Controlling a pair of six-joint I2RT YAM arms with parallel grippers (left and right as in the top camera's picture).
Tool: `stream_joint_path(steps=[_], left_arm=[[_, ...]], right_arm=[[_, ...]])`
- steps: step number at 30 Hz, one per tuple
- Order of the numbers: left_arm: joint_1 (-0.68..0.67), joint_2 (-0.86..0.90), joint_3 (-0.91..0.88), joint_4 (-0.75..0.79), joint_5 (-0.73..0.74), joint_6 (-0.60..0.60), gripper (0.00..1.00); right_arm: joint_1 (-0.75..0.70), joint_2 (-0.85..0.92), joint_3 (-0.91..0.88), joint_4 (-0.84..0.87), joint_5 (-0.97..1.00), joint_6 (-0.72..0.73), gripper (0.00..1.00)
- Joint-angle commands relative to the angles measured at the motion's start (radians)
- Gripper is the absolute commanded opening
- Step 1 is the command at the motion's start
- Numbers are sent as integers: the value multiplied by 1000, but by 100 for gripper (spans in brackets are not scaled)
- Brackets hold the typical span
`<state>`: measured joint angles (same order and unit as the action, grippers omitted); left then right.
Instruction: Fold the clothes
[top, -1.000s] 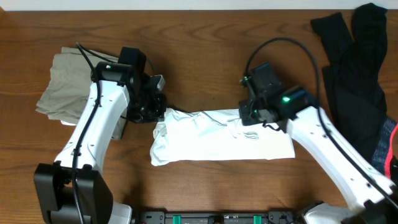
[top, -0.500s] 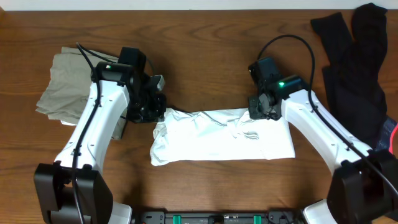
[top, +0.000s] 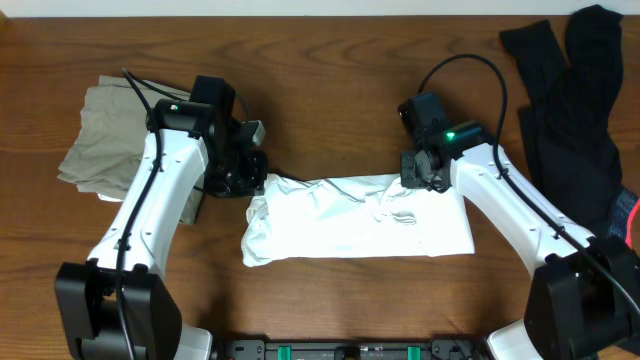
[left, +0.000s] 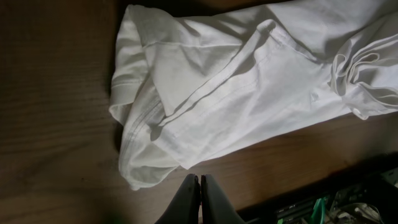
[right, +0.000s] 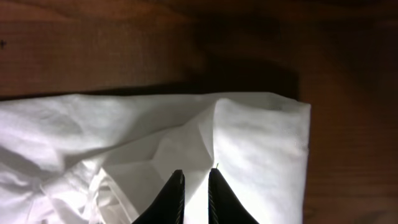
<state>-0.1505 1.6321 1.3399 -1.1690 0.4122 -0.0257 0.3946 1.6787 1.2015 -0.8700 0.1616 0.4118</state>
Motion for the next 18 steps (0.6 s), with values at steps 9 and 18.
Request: stream_joint_path(steps=[9, 18], left_arm=[[5, -5, 6, -3, -5, 3, 7], [5, -5, 6, -3, -5, 3, 6]], right_arm=[[14, 9, -148, 217, -229, -46, 14], [62, 9, -183, 317, -267, -61, 16]])
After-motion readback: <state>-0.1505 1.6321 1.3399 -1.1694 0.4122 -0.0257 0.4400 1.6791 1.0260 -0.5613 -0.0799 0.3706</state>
